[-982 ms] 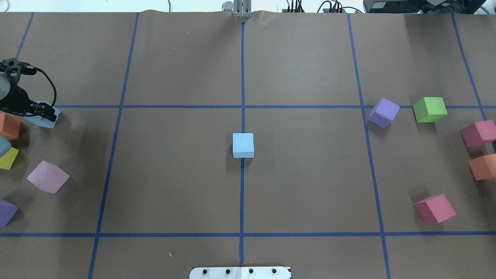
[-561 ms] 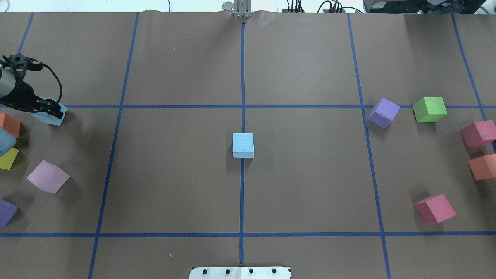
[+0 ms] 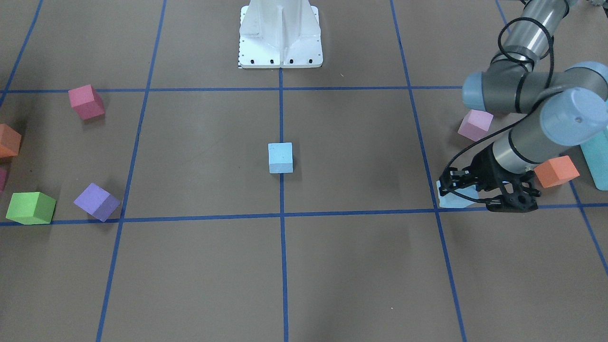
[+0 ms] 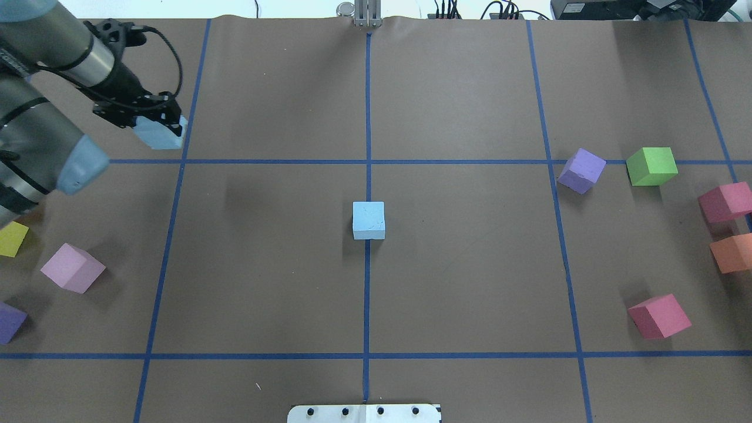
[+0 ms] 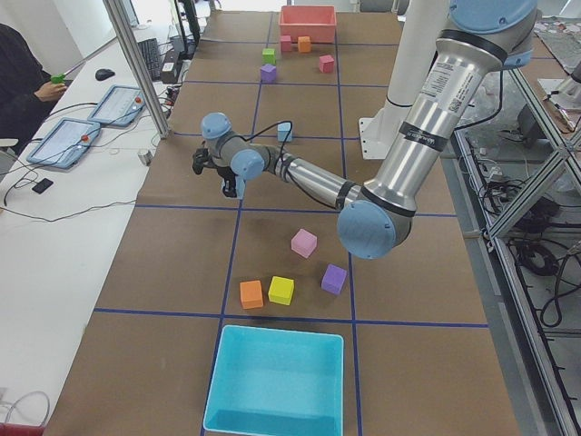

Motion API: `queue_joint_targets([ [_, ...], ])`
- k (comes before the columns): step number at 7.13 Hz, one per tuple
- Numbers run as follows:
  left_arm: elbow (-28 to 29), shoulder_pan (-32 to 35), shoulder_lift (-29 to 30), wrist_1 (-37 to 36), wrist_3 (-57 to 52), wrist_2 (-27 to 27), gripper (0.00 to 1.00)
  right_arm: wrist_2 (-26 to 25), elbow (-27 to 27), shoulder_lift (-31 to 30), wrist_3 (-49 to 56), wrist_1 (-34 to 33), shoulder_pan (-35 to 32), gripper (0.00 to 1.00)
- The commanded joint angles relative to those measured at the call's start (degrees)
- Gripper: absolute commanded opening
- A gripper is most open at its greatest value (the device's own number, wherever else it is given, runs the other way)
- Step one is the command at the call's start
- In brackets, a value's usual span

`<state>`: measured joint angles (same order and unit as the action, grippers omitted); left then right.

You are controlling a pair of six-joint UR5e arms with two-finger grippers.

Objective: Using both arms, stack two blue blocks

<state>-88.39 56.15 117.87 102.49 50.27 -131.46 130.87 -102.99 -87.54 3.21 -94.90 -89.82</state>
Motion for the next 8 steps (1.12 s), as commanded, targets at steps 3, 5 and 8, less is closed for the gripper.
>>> queue_joint_targets([
  [3, -3.28, -19.30, 17.37, -10.56, 23.53, 14.28, 0.50, -0.09, 0.07, 0.35, -0.13, -0.02, 0.00, 1.00],
  [5, -2.41, -25.19, 21.07, -10.65, 27.86, 18.67, 0.50, -0.09, 0.07, 0.27, -0.04, -0.02, 0.00, 1.00],
  [8, 6.90, -26.36, 27.49, -10.39, 23.86, 19.05, 0.50, 0.00, 0.25, 0.27, -0.04, 0.06, 0.00, 1.00],
])
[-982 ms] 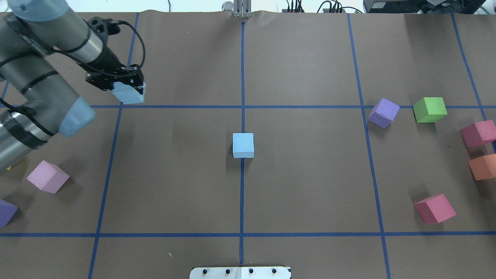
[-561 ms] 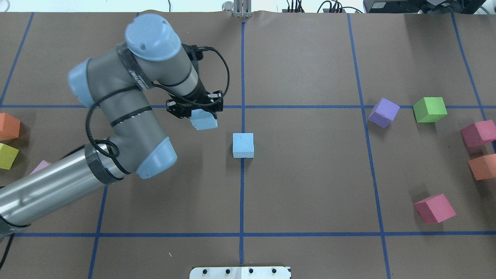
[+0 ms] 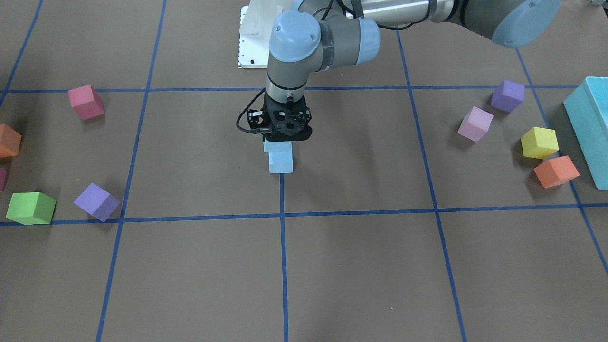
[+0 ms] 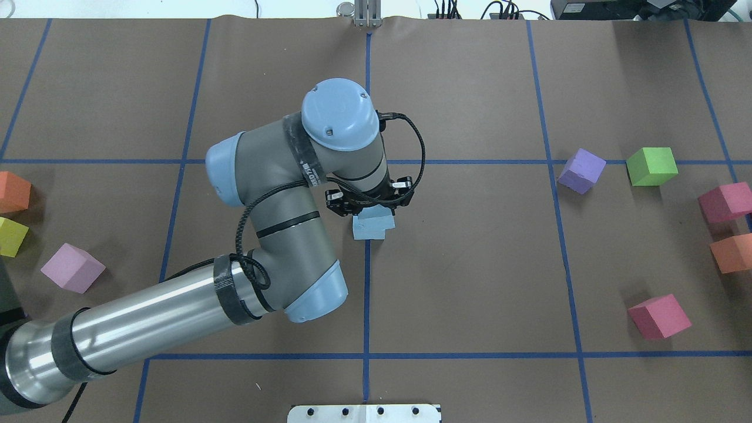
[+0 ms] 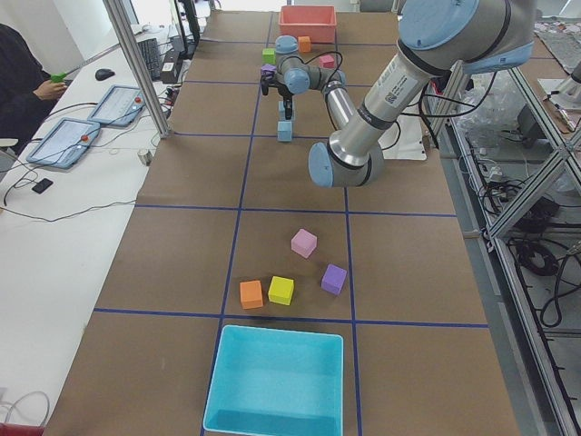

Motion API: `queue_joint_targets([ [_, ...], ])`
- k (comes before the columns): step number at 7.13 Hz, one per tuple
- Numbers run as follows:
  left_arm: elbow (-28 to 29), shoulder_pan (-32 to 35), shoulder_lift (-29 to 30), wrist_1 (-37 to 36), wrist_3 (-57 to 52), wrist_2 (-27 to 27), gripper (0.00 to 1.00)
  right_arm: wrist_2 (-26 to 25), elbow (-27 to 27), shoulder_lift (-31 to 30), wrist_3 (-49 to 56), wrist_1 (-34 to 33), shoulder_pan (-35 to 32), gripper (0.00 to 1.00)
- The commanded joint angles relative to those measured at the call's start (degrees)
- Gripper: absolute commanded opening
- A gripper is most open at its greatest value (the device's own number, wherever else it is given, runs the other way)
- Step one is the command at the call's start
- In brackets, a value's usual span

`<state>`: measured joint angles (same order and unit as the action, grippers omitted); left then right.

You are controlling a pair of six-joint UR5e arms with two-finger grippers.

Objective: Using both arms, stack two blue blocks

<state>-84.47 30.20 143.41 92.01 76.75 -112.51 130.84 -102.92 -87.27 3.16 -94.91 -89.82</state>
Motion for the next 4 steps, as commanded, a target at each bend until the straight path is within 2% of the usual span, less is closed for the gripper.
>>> queue_joint_targets([
  [1, 3.00, -0.32, 1.78, -0.07, -5.62, 0.10, 0.50, 0.03, 0.26, 0.00, 0.00, 0.25, 0.00, 1.00],
  [4, 2.74, 0.21, 0.73, -1.56, -7.39, 0.10, 0.49, -0.06, 0.26, 0.09, -0.09, 0.33, 0.00, 1.00],
])
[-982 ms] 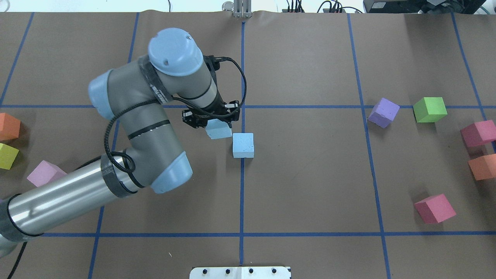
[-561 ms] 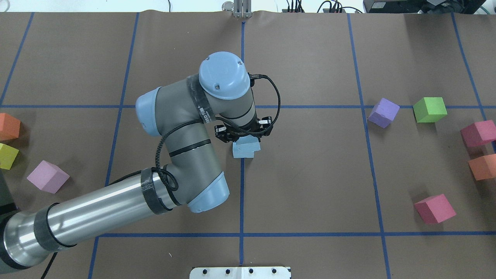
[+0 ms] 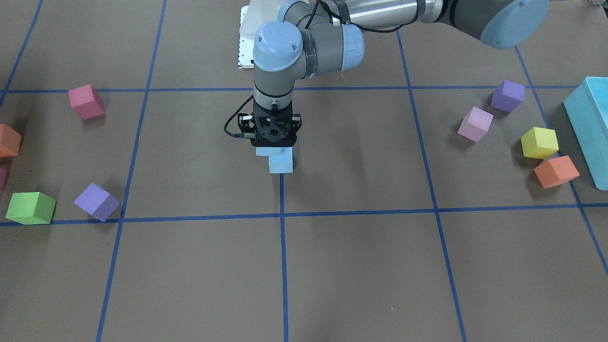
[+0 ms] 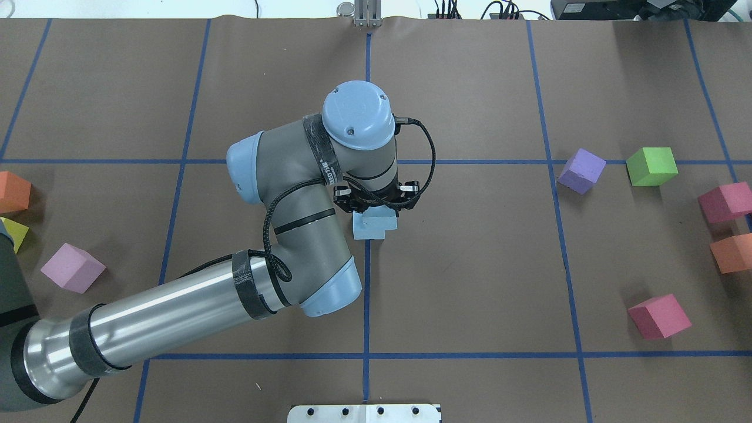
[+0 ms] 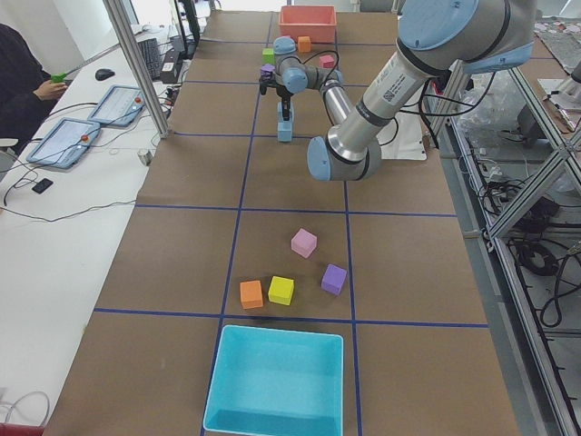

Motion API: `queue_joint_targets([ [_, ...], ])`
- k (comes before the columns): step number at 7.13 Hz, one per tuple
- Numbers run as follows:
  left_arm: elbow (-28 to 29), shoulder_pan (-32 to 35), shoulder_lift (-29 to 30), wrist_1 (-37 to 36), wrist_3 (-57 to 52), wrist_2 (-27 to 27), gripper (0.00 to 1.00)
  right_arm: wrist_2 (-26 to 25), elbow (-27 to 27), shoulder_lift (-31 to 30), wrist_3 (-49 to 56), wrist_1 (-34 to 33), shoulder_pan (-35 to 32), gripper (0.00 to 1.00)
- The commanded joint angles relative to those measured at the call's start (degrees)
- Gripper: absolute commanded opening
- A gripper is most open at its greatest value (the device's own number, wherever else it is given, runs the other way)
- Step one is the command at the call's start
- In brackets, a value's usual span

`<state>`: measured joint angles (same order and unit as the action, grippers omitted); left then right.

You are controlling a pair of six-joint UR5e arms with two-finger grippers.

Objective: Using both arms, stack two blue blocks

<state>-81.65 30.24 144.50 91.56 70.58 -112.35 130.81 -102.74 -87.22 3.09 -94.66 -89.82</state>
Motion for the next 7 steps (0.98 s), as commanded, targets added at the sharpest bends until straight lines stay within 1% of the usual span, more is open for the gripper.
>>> queue_joint_targets([
  [1, -0.17, 0.17, -0.27, -1.82, -1.23, 0.02, 0.49, -0.03, 0.09, 0.03, -0.01, 0.09, 0.00, 1.00],
  [4, -0.09, 1.39, -0.18, -1.82, -1.32, 0.03, 0.49, -0.03, 0.17, 0.03, -0.10, 0.09, 0.00, 1.00],
  [7, 0.26, 1.66, -0.44, -2.00, -4.39, -0.06, 0.50, -0.03, 0.09, 0.12, -0.10, 0.09, 0.00, 1.00],
])
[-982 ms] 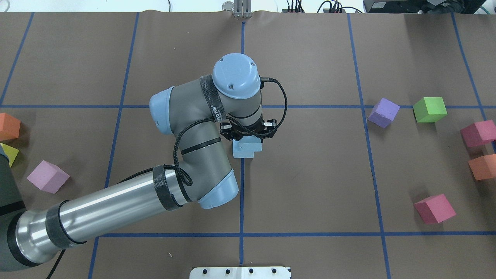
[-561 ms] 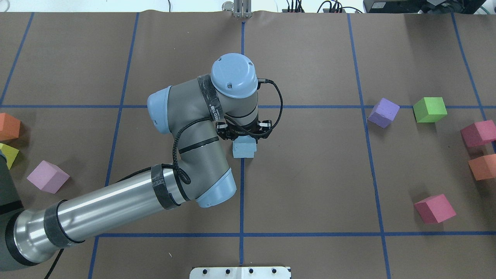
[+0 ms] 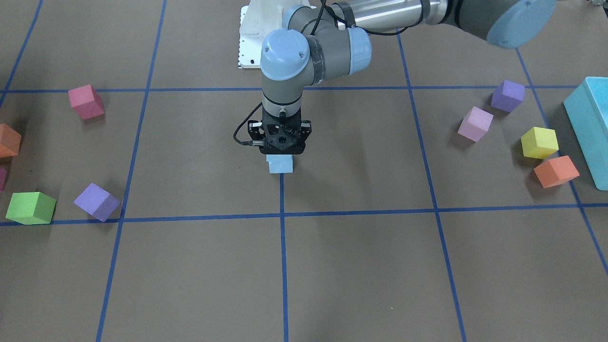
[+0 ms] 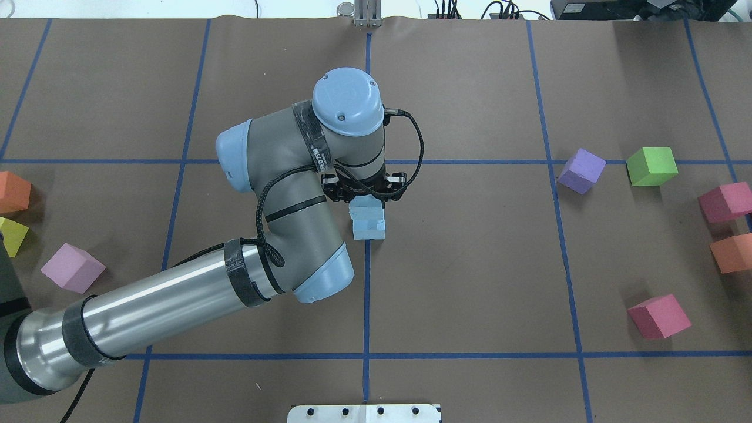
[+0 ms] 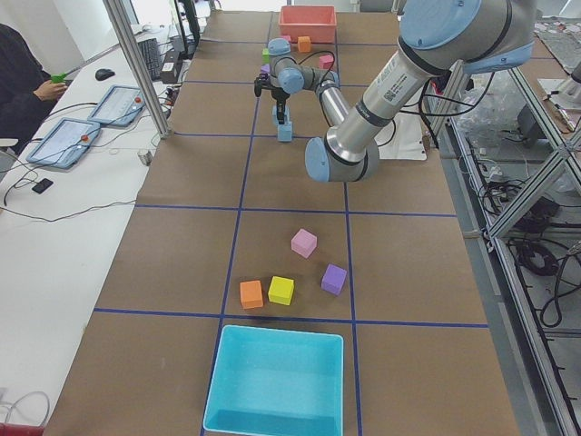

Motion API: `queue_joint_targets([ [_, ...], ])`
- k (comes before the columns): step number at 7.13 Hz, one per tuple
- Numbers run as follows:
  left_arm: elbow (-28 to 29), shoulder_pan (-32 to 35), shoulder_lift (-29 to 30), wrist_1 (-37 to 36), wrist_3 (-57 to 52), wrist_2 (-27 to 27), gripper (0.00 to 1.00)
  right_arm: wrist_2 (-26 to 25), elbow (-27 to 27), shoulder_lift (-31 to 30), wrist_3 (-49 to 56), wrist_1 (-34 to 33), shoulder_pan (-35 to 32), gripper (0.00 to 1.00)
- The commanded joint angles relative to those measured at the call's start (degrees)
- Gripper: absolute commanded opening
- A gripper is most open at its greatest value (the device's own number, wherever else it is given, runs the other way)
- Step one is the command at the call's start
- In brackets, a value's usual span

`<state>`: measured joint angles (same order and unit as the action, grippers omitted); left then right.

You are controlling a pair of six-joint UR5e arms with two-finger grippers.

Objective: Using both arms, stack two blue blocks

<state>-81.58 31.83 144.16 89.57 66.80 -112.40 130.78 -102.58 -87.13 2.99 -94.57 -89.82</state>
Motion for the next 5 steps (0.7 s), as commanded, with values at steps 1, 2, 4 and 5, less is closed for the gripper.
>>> queue_joint_targets([
  [1, 0.37, 0.07, -0.10, -0.01, -0.61, -0.01, 0.50, 0.00, 0.01, 0.21, 0.00, 0.00, 0.00, 1.00],
  [2, 0.37, 0.07, -0.10, -0.01, -0.61, -0.01, 0.50, 0.00, 0.10, 0.29, 0.00, 0.00, 0.00, 1.00],
  [4, 0.28, -0.02, -0.71, 0.08, -0.53, -0.01, 0.51, 0.00, 0.18, 0.38, 0.00, 0.00, 0.00, 1.00],
  [5, 0.19, -0.02, -0.98, 0.17, -0.53, -0.19, 0.52, 0.00, 0.27, 0.64, 0.00, -0.26, 0.00, 1.00],
])
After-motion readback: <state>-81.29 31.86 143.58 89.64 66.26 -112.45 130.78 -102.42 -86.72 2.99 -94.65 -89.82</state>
